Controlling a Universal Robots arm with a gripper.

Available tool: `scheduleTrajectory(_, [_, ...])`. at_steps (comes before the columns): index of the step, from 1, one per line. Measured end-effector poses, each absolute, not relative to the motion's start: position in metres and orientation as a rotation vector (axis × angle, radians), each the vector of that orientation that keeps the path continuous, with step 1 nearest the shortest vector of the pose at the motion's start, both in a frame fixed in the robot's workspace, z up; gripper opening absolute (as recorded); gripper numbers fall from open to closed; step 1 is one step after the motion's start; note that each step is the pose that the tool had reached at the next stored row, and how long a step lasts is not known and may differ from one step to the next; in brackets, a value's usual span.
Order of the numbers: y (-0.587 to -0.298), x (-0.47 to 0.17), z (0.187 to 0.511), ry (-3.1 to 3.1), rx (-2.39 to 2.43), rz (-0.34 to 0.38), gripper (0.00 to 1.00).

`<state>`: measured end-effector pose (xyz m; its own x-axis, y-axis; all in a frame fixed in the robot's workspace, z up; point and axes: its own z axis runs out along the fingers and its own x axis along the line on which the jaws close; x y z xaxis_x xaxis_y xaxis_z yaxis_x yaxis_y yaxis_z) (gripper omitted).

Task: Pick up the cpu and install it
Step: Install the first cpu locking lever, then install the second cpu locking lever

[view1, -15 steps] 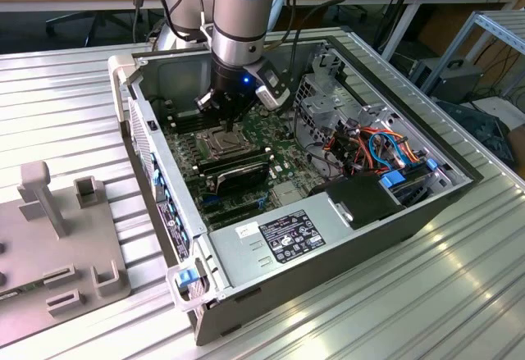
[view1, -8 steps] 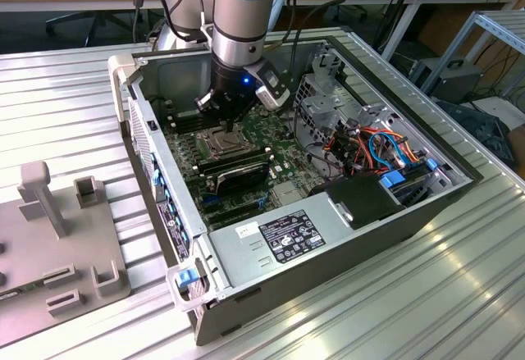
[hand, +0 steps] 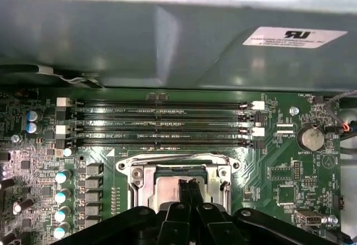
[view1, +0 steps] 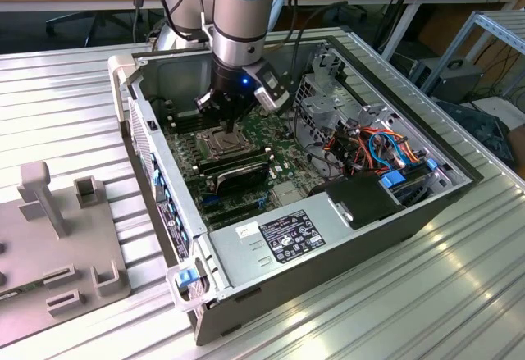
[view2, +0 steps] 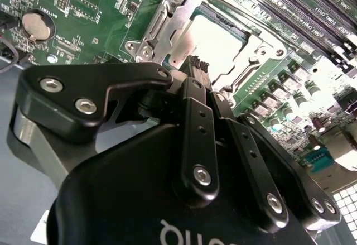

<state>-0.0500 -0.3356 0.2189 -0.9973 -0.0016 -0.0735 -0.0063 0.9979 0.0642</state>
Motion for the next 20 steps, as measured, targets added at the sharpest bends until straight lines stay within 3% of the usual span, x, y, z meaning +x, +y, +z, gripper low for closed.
scheduleTrajectory(20, [-0.339, -0.0554, 0.2201, 3.067, -0.006, 0.098, 0.11])
